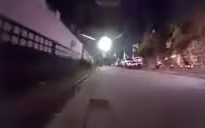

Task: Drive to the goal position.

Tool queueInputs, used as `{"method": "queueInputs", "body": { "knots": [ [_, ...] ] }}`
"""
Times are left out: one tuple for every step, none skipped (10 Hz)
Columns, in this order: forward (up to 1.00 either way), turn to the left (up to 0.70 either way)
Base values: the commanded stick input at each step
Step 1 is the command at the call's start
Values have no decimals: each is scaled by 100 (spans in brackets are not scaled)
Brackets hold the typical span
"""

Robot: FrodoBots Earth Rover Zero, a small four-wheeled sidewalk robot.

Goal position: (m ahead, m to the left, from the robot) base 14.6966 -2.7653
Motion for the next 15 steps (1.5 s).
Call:
{"method": "queueInputs", "body": {
  "knots": [
    [70, -35],
    [70, -34],
    [70, -25],
    [70, -15],
    [70, -6],
    [70, 0],
    [70, 0],
    [70, 0],
    [70, 0],
    [70, 0],
    [70, 0],
    [70, 0],
    [70, 0],
    [70, 0],
    [70, 0]
  ]
}}
